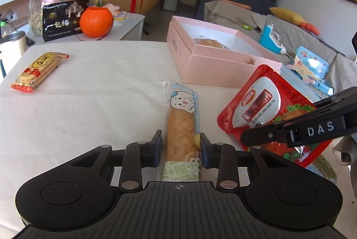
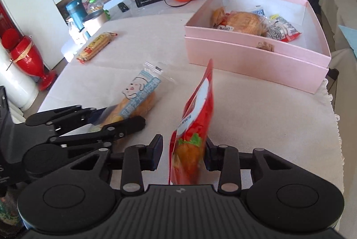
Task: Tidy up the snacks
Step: 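Carry both packets over the pink box and open both grippers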
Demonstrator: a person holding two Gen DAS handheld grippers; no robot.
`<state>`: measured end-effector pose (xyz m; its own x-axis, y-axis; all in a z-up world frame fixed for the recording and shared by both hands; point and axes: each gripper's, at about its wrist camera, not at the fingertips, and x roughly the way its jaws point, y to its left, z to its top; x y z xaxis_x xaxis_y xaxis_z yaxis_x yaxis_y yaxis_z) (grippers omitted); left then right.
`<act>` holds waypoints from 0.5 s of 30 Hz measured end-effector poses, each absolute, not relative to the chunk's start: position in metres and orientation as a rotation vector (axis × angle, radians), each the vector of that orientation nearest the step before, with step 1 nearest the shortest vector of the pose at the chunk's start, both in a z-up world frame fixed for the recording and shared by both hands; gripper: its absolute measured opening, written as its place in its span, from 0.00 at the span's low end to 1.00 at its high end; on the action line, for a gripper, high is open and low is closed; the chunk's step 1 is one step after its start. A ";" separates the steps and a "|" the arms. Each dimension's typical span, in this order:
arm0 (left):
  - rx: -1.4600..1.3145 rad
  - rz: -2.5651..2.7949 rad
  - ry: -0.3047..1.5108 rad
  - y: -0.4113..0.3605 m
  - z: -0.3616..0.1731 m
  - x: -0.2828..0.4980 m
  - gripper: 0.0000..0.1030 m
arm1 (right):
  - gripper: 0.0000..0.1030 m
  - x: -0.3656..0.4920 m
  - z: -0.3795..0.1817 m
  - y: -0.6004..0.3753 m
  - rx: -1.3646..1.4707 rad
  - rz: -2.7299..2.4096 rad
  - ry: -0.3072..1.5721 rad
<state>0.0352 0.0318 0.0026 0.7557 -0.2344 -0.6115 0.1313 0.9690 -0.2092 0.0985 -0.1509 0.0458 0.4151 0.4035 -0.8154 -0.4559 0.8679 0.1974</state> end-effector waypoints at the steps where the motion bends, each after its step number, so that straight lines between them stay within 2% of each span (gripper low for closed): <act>1: -0.149 -0.201 0.693 0.031 0.004 0.035 0.36 | 0.24 0.102 0.045 -0.154 -0.045 0.526 1.007; 8: -0.146 -0.264 0.743 0.027 0.020 0.041 0.32 | 0.21 0.100 0.081 -0.196 0.053 0.546 0.950; 15: -0.179 -0.422 0.563 0.015 0.107 0.086 0.32 | 0.21 0.108 0.145 -0.238 0.144 0.560 0.799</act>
<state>0.0862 0.0154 0.1069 0.7630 -0.4343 -0.4787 0.3379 0.8994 -0.2775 0.1080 -0.2383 0.1450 0.5618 0.5263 -0.6383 -0.4202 0.8461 0.3278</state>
